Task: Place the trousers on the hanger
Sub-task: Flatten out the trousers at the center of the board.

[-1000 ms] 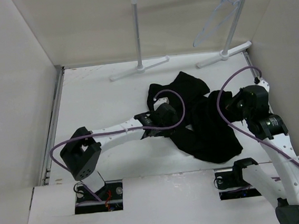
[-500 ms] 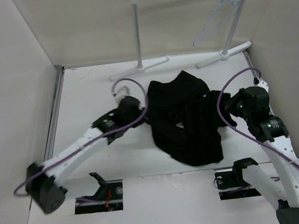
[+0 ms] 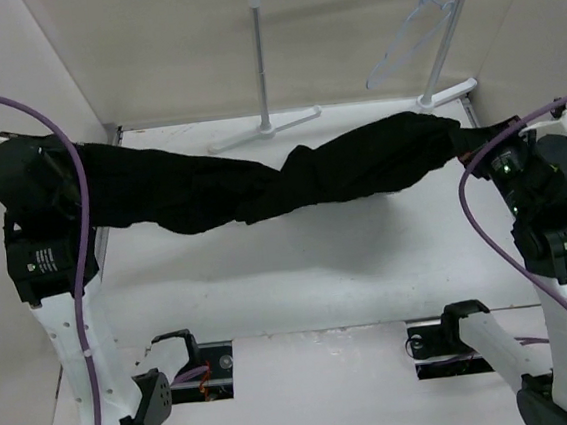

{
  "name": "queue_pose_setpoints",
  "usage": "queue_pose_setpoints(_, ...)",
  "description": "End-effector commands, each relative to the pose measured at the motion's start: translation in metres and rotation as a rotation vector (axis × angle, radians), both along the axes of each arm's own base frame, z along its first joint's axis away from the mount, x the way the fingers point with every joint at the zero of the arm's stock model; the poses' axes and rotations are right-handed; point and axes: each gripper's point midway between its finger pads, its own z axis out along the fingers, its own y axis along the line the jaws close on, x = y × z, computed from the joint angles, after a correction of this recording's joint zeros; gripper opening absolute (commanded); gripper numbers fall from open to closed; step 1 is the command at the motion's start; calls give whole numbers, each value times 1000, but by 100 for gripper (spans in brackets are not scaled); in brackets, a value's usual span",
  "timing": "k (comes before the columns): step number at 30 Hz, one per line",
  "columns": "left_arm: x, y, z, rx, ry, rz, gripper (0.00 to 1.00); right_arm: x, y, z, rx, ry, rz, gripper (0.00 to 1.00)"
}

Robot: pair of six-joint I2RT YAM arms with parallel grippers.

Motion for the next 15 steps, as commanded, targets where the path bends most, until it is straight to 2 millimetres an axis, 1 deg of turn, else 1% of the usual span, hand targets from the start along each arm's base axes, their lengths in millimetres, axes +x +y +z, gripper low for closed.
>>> queue_pose_setpoints(1, -3, 23, -13, 44, 98, 98, 6, -6, -1, 7, 16, -46, -2, 3)
queue_pose_setpoints(2, 4, 24, -27, 39, 145, 95, 6, -7, -1, 4, 15, -41, 1, 3)
queue_pose_setpoints(3, 11, 20, -48, 26, 203, 70, 6, -9, 1, -2, 14, -32, 7, 3)
queue_pose_setpoints(4, 14, 18, -68, 17, 254, 58, 6, -12, 1, -16, 17, -9, 7, 3)
queue_pose_setpoints(5, 13, 19, -97, 5, 323, 58, 6, -16, 3, -37, 22, 35, 13, 3)
queue_pose_setpoints(6, 8, 25, -126, -9, 387, 79, 6, -23, 2, -65, 27, 100, 6, 1)
queue_pose_setpoints(8, -9, 45, -172, -14, 502, 163, 6, -43, -10, -122, 13, 212, -43, 0)
queue_pose_setpoints(9, -16, 53, -186, -5, 547, 202, 6, -54, -18, -147, 1, 259, -80, 0)
queue_pose_setpoints(10, -17, 57, -193, 9, 569, 218, 6, -65, -27, -170, -9, 315, -121, 0)
queue_pose_setpoints(12, -9, 58, -201, 17, 588, 208, 6, -84, -30, -211, -6, 440, -144, 0)
queue_pose_setpoints(13, 0, 49, -206, 9, 601, 158, 8, -90, -27, -230, 7, 503, -138, 1)
queue_pose_setpoints(14, 10, 34, -215, 3, 627, 85, 9, -95, -25, -243, 11, 547, -130, 4)
queue_pose_setpoints(15, 16, 15, -230, -3, 665, 7, 13, -97, -26, -251, 9, 570, -132, 7)
